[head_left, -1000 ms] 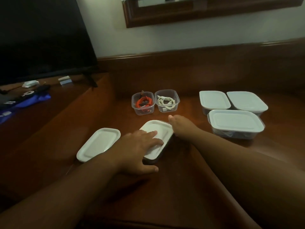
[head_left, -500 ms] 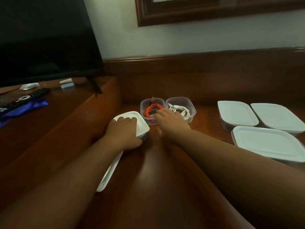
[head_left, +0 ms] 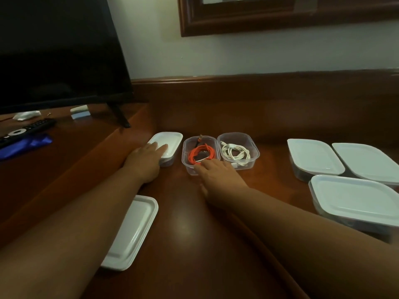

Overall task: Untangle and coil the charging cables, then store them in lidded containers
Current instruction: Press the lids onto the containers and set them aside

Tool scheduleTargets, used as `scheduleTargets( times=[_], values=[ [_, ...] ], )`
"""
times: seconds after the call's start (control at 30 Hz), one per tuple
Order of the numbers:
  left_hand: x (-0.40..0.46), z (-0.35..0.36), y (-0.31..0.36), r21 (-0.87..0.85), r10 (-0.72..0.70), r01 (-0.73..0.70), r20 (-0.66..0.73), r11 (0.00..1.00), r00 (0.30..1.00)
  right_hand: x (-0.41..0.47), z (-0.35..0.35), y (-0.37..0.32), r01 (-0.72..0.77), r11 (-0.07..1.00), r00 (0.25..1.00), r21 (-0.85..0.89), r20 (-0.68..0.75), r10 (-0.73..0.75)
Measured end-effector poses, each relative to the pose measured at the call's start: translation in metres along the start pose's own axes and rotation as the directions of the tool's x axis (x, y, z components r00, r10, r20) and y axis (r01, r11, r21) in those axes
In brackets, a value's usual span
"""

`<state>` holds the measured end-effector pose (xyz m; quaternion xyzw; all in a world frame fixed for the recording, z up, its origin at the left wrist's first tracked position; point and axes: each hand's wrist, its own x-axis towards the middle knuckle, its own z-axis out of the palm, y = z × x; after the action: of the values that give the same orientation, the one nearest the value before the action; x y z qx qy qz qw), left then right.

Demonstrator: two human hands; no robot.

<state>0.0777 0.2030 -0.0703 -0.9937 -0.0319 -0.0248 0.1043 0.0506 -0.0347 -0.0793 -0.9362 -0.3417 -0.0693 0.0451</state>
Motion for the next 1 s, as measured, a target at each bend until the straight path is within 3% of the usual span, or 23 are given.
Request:
scheduleTargets(
  times=[0.23, 0.5, 0.67, 1.0],
  values=[
    [-0.072, -0.013, 0.021, -0.124, -0.039, 0.009, -0.243, 0.992, 0.969, -0.052, -0.011, -0.009, -0.005, 0.991, 1.000, 0.136, -0.005, 0.006],
    [-0.177, -0.013, 0.032, -0.077, -0.063, 0.066, 0.039, 0.995, 0.997, -0.148, -0.030, -0.017, -0.172, 0.940, 0.985, 0.296, 0.031, 0.171],
    [-0.202, -0.008, 0.032, -0.099, -0.108, 0.116, 0.082, 0.988, 0.991, -0.198, -0.030, -0.016, -0.372, 0.788, 0.921, 0.490, 0.088, 0.380],
    [-0.209, -0.020, 0.045, 0.040, -0.070, 0.067, 0.092, 0.997, 0.993, -0.250, -0.026, -0.012, -0.285, 0.671, 0.926, 0.685, 0.017, 0.377]
  ],
)
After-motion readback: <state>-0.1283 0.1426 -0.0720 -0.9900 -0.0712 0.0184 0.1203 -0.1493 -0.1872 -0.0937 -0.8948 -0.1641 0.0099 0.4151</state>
